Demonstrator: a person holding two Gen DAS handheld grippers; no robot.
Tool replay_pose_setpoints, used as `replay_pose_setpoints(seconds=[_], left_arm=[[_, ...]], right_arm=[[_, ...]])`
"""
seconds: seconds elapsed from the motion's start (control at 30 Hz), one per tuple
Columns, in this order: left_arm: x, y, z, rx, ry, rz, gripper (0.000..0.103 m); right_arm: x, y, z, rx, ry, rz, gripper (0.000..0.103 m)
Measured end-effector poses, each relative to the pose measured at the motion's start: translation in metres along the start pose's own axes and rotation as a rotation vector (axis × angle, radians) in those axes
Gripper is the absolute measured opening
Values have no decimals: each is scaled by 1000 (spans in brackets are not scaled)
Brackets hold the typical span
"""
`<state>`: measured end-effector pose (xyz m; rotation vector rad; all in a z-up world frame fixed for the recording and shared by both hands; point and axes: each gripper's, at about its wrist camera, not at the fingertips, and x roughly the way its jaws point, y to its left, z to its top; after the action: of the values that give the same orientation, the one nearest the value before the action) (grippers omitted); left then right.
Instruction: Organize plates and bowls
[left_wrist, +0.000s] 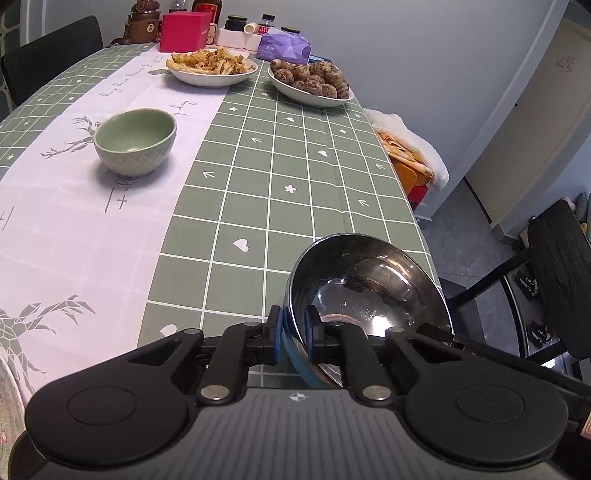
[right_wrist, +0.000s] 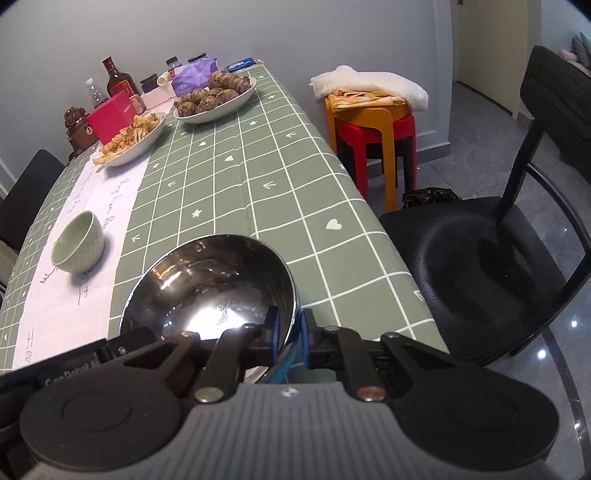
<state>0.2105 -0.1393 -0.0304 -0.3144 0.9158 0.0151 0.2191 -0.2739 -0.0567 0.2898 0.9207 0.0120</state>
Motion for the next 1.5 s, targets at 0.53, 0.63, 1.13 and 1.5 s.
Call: replay_pose_setpoints(seconds=[0.53,0.63,1.13,1.5], left_arm=[[-81,33,-3,-115,-149,-23,13],[-102,43,-10,-140,-185,-18,13],[-178,89,-49,-168,-245,43,14],[-187,113,-81,-173,-161,64,14]], right_arm=[[-58,30,-10,-43,-109,143,8],[-73,42,-17,-67,-125,170,8],[-125,93,-61,-243,-110,296,8],[-130,106,-89,-356,-23,335,9]])
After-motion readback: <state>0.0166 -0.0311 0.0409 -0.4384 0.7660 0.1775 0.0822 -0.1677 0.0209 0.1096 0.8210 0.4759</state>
